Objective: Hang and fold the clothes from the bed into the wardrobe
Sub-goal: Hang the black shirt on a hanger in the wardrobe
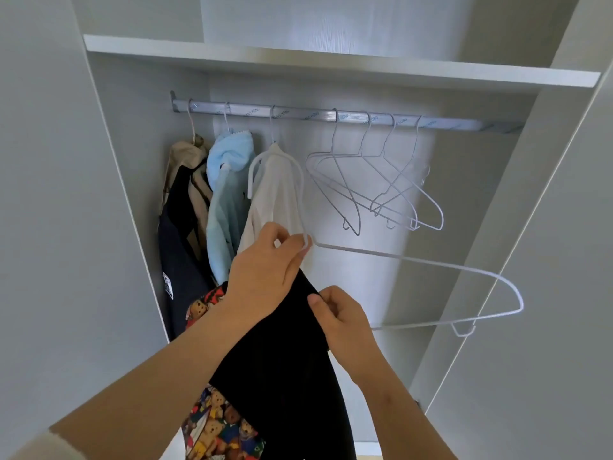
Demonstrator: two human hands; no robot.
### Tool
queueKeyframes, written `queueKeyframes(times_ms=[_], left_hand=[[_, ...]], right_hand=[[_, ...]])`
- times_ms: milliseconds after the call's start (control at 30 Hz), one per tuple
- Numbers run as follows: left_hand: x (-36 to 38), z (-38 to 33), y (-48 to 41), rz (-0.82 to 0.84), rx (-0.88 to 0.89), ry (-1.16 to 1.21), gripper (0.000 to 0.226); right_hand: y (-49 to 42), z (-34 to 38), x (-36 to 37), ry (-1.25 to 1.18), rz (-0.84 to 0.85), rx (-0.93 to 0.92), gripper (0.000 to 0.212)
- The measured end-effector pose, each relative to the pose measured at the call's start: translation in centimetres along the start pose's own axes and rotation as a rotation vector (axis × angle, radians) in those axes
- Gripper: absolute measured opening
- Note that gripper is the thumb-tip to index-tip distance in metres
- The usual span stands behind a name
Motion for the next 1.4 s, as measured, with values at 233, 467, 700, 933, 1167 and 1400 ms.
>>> queueKeyframes(times_ms=[233,467,700,933,1167,1400], left_hand=[[-1.4,3.6,-1.4,0.014,-0.145,-0.079,0.038],[-3.0,5.3,-1.0,0.026,-0.028,-0.188,0.039],[-1.4,6.6,1.8,0.249,0.074,-0.180,0.041],[-1.3,10.2,3.0,0.264,-0.036,-0.143,0.014],[-1.4,10.1,3.5,0.275,-0.021,-0.083,0.014],[-1.3,10.5,4.1,0.276,-0.094,-0.061,0.017]], right_hand=[[1.1,-4.2,0.7,0.147,0.310,0.204,0.008],[1.7,-7.4,-1.7,0.749,0.373,0.314,0.032],[0.8,-6.4,-4.3,0.812,0.136,0.262,0.008],[0.8,-5.2,-5.5,0.707,-0.219,0.170,0.022],[1.3,-5.9,-7.0,0.020,-0.431,0.270,0.099],[0.9,-4.8,-7.5,0.180,-0.379,0.256,0.076]])
Point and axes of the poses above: each hand's wrist, its own y-axis away from the middle knuckle, its own x-axis out of the palm, z = x × y, the point moved 8 cm from there along -y, towards the middle knuckle, and after that the axes turned 1 degree about -x, right-handed, at the moved point
